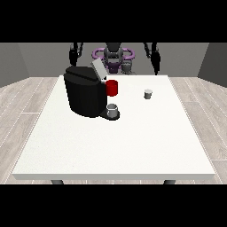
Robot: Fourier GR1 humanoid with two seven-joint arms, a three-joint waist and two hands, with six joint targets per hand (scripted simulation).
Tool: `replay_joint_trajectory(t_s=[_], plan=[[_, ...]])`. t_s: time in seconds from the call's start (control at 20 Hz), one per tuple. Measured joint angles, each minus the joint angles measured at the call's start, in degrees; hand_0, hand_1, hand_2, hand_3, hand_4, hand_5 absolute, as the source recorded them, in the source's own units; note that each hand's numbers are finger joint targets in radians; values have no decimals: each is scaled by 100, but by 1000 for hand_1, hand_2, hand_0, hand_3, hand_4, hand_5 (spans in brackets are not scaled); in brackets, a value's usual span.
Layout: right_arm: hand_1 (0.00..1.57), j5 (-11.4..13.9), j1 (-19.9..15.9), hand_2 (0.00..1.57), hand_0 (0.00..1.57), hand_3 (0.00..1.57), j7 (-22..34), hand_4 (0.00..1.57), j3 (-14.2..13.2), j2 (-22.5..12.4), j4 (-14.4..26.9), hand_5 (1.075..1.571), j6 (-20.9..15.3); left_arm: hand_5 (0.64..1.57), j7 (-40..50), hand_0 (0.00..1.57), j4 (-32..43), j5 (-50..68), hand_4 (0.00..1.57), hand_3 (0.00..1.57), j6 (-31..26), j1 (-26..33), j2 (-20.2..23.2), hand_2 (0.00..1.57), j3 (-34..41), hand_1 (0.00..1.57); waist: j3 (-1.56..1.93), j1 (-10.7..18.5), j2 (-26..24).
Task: Insert the coffee pod into the coffee machine and close the lid
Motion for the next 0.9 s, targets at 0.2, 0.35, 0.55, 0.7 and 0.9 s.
replay_joint_trajectory(t_s=[0.2,0.35,0.55,0.7,0.9], plan=[[0,43,-47,0,0,0,61,0,-29,40,128,1571,-79,1571,-368,0,42,-301,0,0,-308,-39,359,0,-129,0,7,2,-34],[0,156,-16,0,0,0,24,0,-112,1,230,1571,-215,1571,-668,0,-32,-637,0,0,-691,-106,937,0,-229,0,12,-67,-20],[0,586,-158,0,0,0,-90,0,-49,76,165,1571,-657,1571,-830,0,269,-978,0,0,-1006,-501,1631,0,-95,0,11,-369,272],[0,826,-269,0,0,0,75,0,85,114,-3,1571,-822,1571,-923,0,725,-1129,0,0,-1190,-817,1979,0,57,0,10,-588,426],[0,987,-513,0,0,0,94,0,184,149,-63,1571,-905,1571,-868,0,1241,-1465,0,0,-1269,-1307,2254,0,82,0,10,-822,727]])
